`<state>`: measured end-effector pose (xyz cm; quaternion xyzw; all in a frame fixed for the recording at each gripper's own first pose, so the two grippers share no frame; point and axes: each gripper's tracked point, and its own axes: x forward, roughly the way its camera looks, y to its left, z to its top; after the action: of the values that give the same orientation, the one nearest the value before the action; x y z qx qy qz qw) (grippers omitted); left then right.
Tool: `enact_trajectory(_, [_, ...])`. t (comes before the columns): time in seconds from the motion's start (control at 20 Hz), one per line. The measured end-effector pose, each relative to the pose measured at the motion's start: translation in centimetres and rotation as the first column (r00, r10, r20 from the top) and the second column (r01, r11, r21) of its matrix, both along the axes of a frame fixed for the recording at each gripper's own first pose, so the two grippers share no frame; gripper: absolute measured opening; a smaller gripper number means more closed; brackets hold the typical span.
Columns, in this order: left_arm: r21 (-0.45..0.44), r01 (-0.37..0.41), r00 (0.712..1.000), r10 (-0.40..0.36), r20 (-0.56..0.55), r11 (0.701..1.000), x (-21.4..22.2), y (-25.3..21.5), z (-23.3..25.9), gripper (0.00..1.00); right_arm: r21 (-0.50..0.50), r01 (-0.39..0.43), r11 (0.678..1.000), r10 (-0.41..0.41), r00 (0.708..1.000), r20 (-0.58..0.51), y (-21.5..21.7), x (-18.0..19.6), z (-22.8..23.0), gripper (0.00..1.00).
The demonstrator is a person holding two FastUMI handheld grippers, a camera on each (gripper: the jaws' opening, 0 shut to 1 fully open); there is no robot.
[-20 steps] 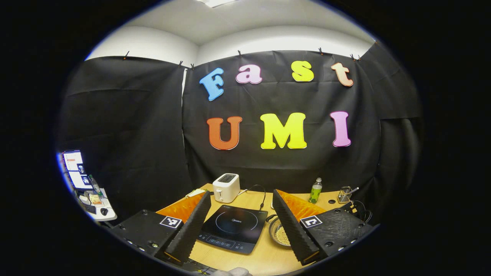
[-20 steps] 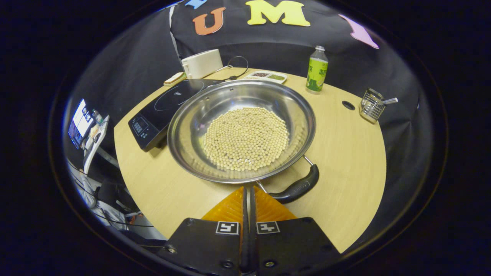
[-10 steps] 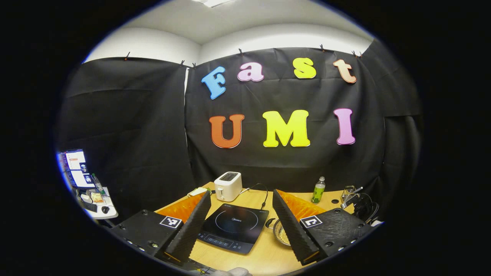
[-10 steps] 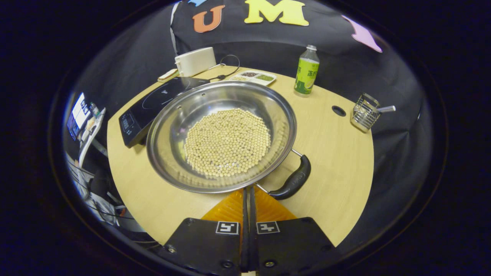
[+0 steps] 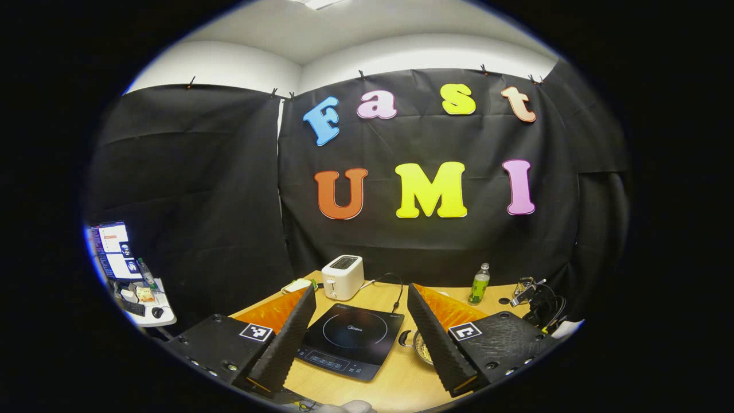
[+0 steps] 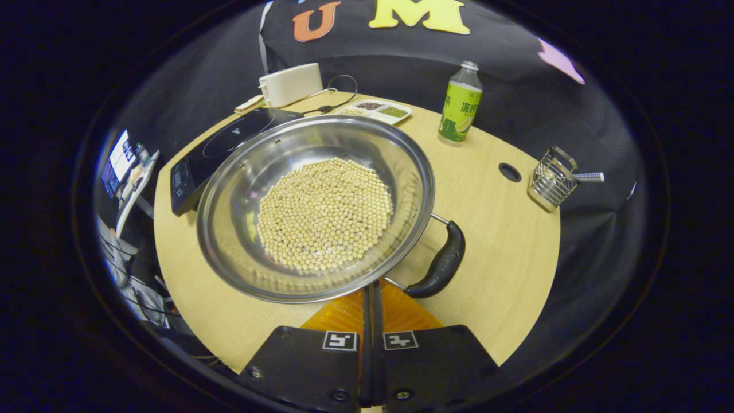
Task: First push the handle of the pot to place it horizontally, then grasp the pot with both hands and set it on the induction cooktop.
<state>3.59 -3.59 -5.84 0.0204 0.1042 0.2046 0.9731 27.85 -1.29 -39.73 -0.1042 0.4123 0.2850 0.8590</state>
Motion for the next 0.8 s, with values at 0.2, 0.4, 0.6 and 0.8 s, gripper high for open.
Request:
enact_trajectory(0.2, [-0.004, 0.017, 1.000, -0.017, -0.010, 1.000, 0.0, 0.5, -0.3, 0.95, -0.004, -0.030, 1.000, 0.030, 0.999, 0.033, -0.4, 0.9, 0.0, 0.00])
enact_trajectory(0.4, [-0.006, 0.049, 0.999, -0.049, -0.009, 0.999, -0.1, 1.2, -0.3, 0.96, 0.004, 0.020, 1.000, -0.020, 1.000, 0.019, -0.2, -0.6, -0.2, 0.01])
enact_trajectory(0.6, [-0.001, 0.105, 0.994, -0.105, 0.006, 0.994, -0.5, 2.3, -0.3, 0.96, 0.010, 0.120, 0.993, -0.121, 0.992, 0.044, -0.4, -4.4, 0.1, 0.04])
enact_trajectory(0.8, [-0.025, 0.171, 0.985, -0.171, 0.008, 0.985, -1.2, 3.8, -1.0, 0.97, 0.069, 0.219, 0.973, -0.224, 0.973, 0.059, 0.2, -9.5, 2.6, 0.08])
